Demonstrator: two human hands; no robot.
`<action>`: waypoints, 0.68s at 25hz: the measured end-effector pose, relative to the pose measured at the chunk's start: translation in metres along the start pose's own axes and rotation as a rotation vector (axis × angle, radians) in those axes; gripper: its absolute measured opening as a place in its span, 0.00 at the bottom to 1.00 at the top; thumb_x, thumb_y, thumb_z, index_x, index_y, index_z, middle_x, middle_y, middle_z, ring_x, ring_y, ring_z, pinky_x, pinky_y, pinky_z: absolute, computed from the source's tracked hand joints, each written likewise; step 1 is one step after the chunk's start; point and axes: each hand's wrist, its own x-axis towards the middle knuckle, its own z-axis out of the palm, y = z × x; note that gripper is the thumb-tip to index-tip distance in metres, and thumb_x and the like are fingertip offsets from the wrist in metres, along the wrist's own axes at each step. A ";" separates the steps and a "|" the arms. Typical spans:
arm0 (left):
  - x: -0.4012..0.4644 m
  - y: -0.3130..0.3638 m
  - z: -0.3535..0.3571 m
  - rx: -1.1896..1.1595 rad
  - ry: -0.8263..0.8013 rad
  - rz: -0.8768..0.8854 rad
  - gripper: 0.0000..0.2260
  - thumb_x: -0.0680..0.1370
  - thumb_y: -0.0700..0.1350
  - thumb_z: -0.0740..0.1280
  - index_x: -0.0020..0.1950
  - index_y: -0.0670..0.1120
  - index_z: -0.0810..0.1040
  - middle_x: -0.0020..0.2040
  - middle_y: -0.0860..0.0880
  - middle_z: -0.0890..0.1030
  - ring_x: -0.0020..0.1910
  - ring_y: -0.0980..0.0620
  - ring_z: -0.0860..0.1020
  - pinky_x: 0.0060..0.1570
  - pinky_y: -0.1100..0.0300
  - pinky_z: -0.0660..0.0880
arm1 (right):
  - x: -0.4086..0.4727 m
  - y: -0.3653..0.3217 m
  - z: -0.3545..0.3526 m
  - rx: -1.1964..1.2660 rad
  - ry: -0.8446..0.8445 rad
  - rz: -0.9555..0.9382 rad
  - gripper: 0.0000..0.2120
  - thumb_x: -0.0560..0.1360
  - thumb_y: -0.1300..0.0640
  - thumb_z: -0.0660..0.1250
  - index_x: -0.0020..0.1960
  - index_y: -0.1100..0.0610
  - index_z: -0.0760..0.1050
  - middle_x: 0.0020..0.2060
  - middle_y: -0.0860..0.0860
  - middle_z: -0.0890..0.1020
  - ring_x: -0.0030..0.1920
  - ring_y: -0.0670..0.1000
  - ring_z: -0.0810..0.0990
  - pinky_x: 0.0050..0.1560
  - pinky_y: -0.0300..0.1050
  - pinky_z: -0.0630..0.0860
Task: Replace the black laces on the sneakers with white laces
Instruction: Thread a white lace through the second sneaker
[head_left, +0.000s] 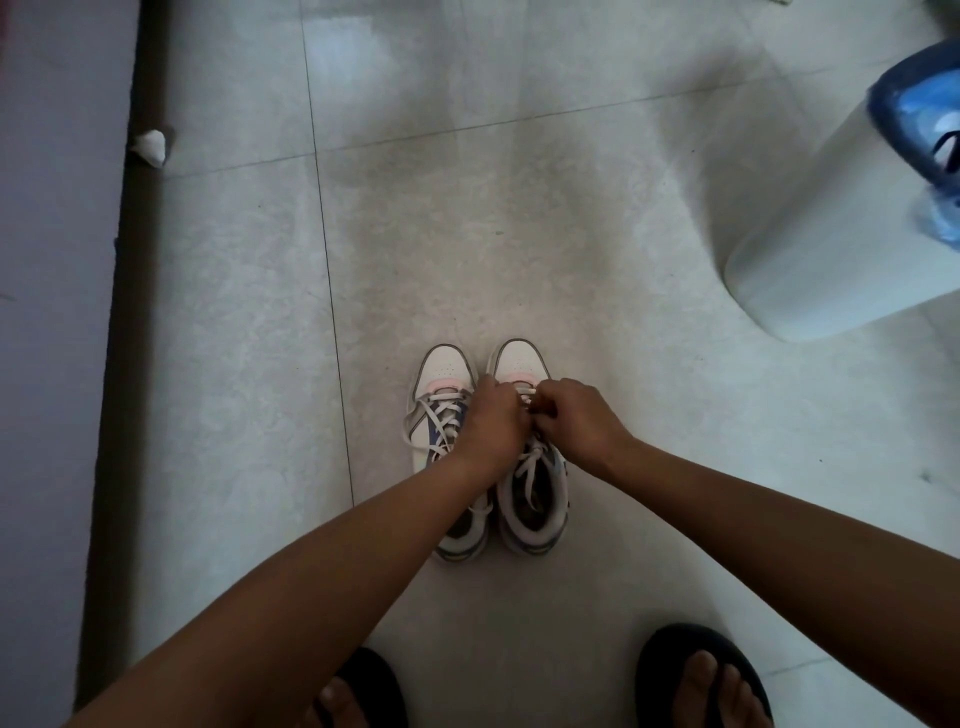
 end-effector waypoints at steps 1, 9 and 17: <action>0.000 -0.001 -0.001 -0.028 0.004 -0.007 0.08 0.76 0.37 0.60 0.47 0.35 0.77 0.51 0.38 0.71 0.49 0.43 0.73 0.39 0.65 0.58 | 0.001 -0.003 0.002 -0.041 -0.003 0.007 0.06 0.74 0.63 0.63 0.48 0.64 0.77 0.45 0.61 0.79 0.47 0.60 0.77 0.41 0.46 0.66; -0.005 -0.003 -0.009 -0.061 0.008 0.092 0.08 0.76 0.33 0.59 0.46 0.33 0.77 0.47 0.36 0.75 0.45 0.43 0.72 0.43 0.60 0.65 | 0.017 -0.017 0.006 -0.476 -0.183 -0.182 0.15 0.78 0.66 0.54 0.64 0.65 0.67 0.59 0.62 0.74 0.57 0.61 0.76 0.54 0.48 0.70; -0.011 -0.011 -0.001 -0.226 0.101 -0.005 0.04 0.76 0.39 0.65 0.47 0.39 0.78 0.47 0.47 0.71 0.49 0.48 0.73 0.45 0.66 0.63 | -0.002 0.020 0.003 -0.238 -0.089 -0.224 0.08 0.79 0.63 0.57 0.56 0.64 0.70 0.53 0.60 0.73 0.53 0.57 0.72 0.50 0.44 0.66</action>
